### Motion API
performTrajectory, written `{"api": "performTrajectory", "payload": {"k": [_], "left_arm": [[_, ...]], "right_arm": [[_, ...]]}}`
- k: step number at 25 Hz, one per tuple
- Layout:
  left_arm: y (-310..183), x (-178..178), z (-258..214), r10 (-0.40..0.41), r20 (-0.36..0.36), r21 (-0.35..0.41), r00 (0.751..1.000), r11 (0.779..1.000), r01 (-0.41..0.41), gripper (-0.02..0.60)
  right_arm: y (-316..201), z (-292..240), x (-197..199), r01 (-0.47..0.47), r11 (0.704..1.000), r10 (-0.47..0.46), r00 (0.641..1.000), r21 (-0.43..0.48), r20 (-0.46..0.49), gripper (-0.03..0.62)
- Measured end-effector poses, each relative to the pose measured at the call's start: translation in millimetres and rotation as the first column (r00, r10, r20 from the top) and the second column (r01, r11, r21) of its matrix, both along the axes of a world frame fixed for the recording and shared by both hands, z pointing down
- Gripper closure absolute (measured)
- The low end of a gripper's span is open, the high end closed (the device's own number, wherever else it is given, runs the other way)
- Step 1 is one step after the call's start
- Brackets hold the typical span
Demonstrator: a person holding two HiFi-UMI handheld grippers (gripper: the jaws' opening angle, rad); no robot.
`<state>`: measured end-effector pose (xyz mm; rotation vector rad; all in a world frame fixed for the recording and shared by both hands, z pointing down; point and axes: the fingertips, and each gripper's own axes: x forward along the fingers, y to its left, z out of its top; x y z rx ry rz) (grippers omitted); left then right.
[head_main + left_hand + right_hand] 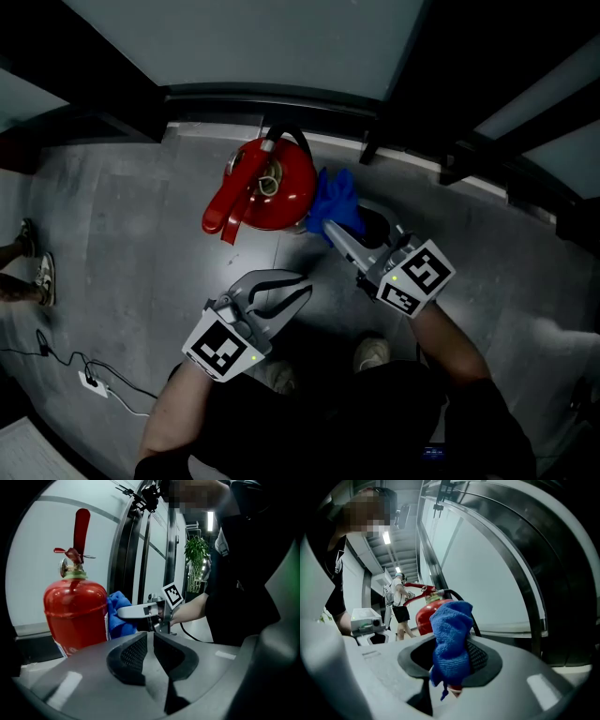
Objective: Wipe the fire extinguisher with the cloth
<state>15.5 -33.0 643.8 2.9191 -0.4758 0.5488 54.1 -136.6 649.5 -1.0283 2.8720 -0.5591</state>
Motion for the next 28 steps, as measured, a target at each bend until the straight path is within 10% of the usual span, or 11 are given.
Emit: {"api": "performTrajectory", "payload": {"k": [28], "left_arm": [[8.5,-17.2,15.4,-0.012,0.069,-0.021,0.998,1.000,0.013,0.531]], "right_arm": [[0.0,219.3,-6.6,-0.046,0.913,-0.023,0.986,-0.406,-0.163,0.459]]}}
